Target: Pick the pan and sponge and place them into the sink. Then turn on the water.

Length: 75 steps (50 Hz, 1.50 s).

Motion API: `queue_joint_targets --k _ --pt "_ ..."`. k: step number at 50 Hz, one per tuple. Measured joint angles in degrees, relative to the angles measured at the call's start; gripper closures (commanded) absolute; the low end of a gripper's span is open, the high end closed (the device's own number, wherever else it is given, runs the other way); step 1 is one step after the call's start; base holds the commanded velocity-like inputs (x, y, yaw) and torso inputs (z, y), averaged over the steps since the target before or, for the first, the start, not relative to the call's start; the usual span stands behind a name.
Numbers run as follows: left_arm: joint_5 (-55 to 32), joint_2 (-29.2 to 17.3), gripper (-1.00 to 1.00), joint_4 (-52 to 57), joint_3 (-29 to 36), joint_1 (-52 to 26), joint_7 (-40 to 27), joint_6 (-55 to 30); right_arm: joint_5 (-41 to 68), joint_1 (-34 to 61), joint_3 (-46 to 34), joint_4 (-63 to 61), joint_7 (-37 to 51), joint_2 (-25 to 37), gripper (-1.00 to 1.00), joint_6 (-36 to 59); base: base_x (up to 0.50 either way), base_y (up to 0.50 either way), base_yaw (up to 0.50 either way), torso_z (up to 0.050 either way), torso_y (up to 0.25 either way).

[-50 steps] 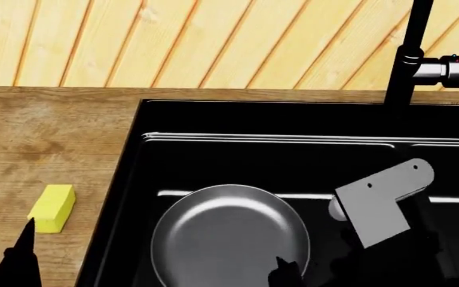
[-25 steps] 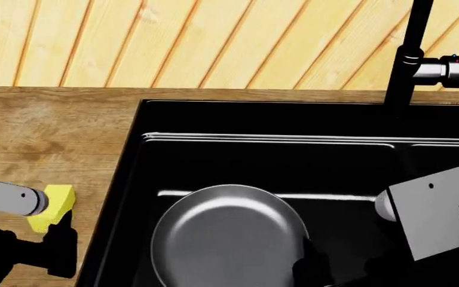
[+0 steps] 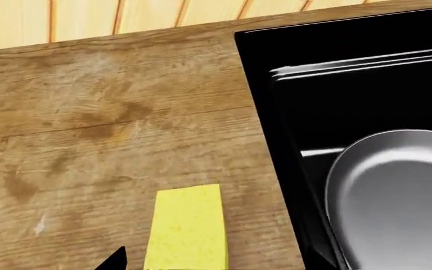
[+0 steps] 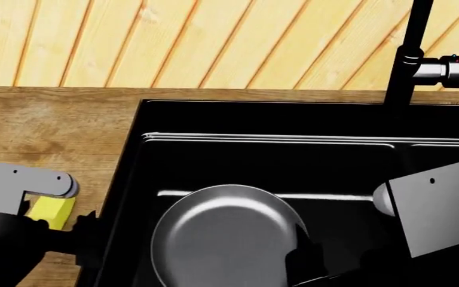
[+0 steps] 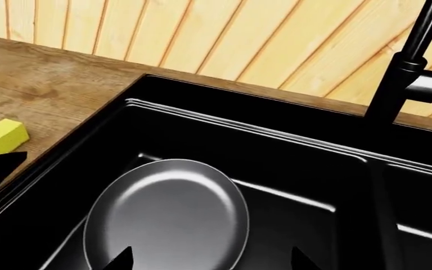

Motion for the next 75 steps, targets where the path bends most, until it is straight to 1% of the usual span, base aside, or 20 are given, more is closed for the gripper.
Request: queue_joint_targets --k 18,19,30,40,49,58,65,75 --pt "0.1 -0.6 -1.00 -4.3 -0.3 -0.4 1.4 2.8 0.1 -0.7 -0.2 -0.2 0.0 0.2 -1.00 -1.1 0.00 0.00 0.00 0.000 0.000" --pt "0.0 -0.6 1.00 -4.5 -0.3 -0.4 1.4 2.9 0.0 -0.8 -0.3 -0.2 0.0 0.2 -1.00 -1.1 0.00 0.00 0.00 0.000 0.000" --pt "0.2 -0.3 1.00 -4.7 -0.4 -0.6 1.0 2.5 -0.3 -1.4 -0.3 -0.1 -0.2 0.4 -1.00 -1.8 0.00 0.00 0.00 0.000 0.000" --pt "0.5 0.3 1.00 -2.9 1.0 -2.1 0.4 1.2 -0.4 -2.5 0.6 -0.5 0.0 0.9 -1.00 -2.8 0.00 0.00 0.00 0.000 0.000" --pt "-0.4 1.6 1.00 0.1 3.5 -4.8 0.9 -0.9 0.2 -3.9 2.4 -0.6 0.7 0.9 -1.00 -4.6 0.00 0.00 0.00 0.000 0.000" --pt "-1.8 3.5 1.00 1.0 7.5 -8.8 4.2 -2.3 1.0 -5.4 6.0 -1.2 2.5 1.1 -1.00 -7.2 0.00 0.00 0.00 0.000 0.000" --pt "-0.8 6.8 1.00 -3.7 12.6 -13.0 8.1 -0.6 1.4 -7.3 9.4 -2.3 3.6 1.6 -1.00 -9.1 0.00 0.00 0.00 0.000 0.000" --pt "3.1 13.0 1.00 -18.2 20.7 -18.9 15.3 6.1 3.4 -11.4 14.9 -4.7 5.4 3.1 -1.00 -11.0 0.00 0.00 0.00 0.000 0.000"
